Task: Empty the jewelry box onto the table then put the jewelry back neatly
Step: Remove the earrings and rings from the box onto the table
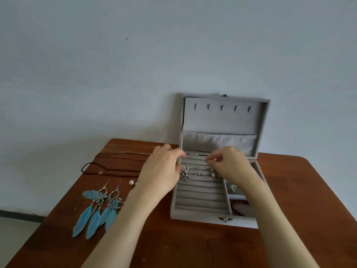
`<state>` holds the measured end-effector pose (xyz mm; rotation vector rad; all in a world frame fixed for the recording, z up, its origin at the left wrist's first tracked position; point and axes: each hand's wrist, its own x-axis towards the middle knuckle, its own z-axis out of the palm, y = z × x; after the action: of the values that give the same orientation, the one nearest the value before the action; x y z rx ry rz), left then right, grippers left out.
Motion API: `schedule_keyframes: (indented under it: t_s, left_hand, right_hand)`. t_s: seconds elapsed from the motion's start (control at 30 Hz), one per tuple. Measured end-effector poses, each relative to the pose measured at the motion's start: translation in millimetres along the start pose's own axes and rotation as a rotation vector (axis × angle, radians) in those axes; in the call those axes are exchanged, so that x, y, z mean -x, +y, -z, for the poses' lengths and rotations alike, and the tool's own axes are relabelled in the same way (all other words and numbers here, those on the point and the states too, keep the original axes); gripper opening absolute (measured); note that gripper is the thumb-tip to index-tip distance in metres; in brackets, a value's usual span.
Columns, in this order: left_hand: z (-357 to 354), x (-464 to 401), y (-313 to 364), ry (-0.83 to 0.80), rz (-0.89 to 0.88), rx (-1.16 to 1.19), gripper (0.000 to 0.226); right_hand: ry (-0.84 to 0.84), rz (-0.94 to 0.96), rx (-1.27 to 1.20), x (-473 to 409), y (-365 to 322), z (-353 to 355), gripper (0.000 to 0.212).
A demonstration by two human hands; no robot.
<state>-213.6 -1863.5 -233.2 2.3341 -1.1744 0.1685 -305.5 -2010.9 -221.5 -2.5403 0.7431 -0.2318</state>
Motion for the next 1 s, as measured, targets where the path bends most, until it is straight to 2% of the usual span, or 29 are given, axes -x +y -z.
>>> schedule_keyframes:
  t_s: [0.23,0.4,0.67,1.0]
  left_hand:
    - [-18.7,-14.7,5.5,-0.034,0.098,-0.165,0.018]
    - [-18.8,-17.9,5.0,-0.081,0.092,-0.213,0.020]
    - [-17.1,-25.2,2.0,-0.200,0.125,-0.117,0.016]
    - [-19.8,-24.9,0.8,-0.190,0.112,-0.063,0.013]
  right_hand:
    - [0.041,0.082,0.140,-6.2,-11.2,-21.3,0.024]
    - [-0.020,0.153,0.174,-6.8,-19.2,-29.9,0.031]
    - [-0.009,0.092,0.120,-10.6,-20.3,-36.6,0.026]
    - [0.021,0.066,0.146,-16.5,-18.0,-40.8,0.019]
